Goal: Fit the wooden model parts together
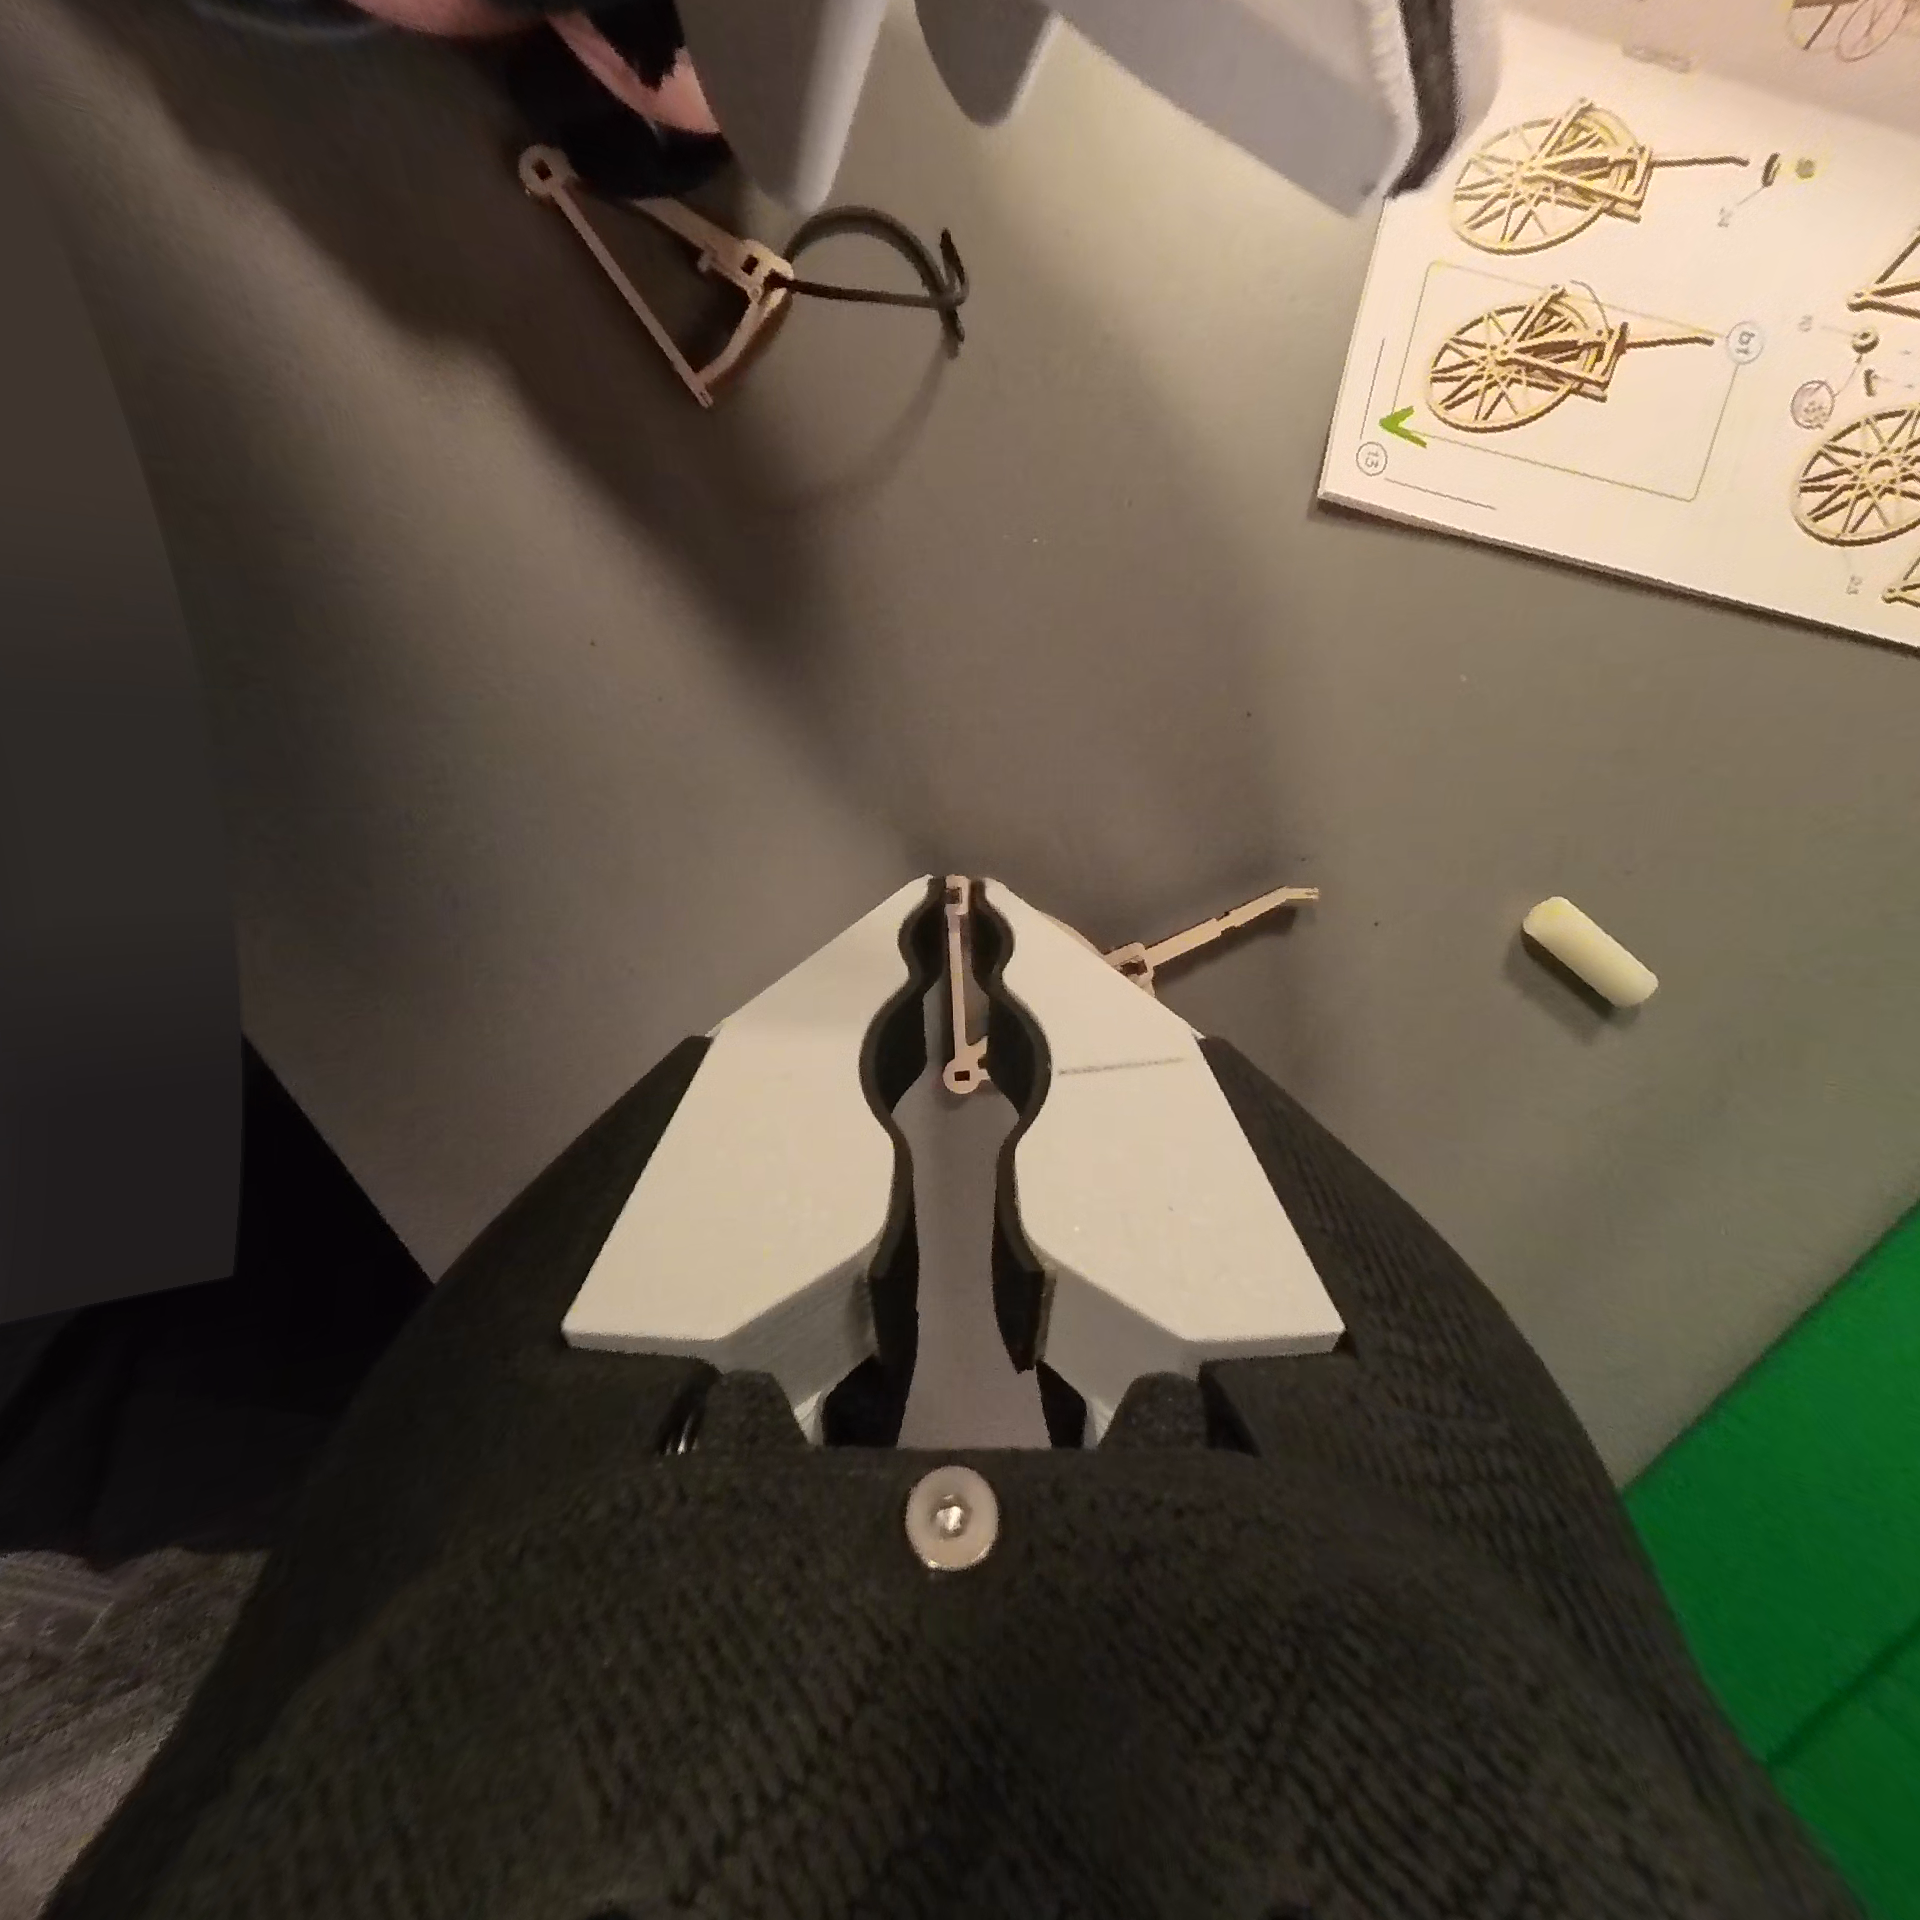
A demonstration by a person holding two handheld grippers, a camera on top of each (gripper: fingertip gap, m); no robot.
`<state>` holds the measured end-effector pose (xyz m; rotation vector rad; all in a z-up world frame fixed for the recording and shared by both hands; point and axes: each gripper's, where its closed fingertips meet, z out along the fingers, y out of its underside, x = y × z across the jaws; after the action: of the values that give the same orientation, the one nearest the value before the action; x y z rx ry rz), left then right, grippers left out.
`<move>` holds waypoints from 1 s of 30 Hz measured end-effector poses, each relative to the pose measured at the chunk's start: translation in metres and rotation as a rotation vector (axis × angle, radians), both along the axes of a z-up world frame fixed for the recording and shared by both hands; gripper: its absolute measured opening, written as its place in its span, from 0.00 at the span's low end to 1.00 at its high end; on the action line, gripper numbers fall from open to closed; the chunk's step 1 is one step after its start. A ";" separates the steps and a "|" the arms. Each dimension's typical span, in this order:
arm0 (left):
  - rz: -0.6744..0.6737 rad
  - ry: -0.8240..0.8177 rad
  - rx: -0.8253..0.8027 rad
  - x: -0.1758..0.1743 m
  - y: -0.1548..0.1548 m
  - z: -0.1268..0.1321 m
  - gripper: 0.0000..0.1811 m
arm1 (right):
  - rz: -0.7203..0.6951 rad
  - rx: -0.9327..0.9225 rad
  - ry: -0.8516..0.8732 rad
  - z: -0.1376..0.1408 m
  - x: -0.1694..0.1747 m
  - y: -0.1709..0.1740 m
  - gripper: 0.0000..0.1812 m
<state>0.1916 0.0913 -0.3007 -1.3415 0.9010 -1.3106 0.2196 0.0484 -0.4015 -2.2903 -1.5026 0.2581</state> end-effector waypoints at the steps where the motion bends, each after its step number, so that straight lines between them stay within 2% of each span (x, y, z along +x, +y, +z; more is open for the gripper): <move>1: 0.000 0.000 0.000 0.000 0.000 0.000 0.00 | 0.001 0.000 -0.001 0.000 0.000 0.000 0.01; 30: -0.006 0.001 -0.008 0.000 0.000 0.000 0.00 | 0.017 -0.015 -0.007 -0.003 -0.002 -0.002 0.00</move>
<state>0.1918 0.0913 -0.3011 -1.3461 0.9017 -1.3193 0.2177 0.0462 -0.4040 -2.2932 -1.5286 0.2674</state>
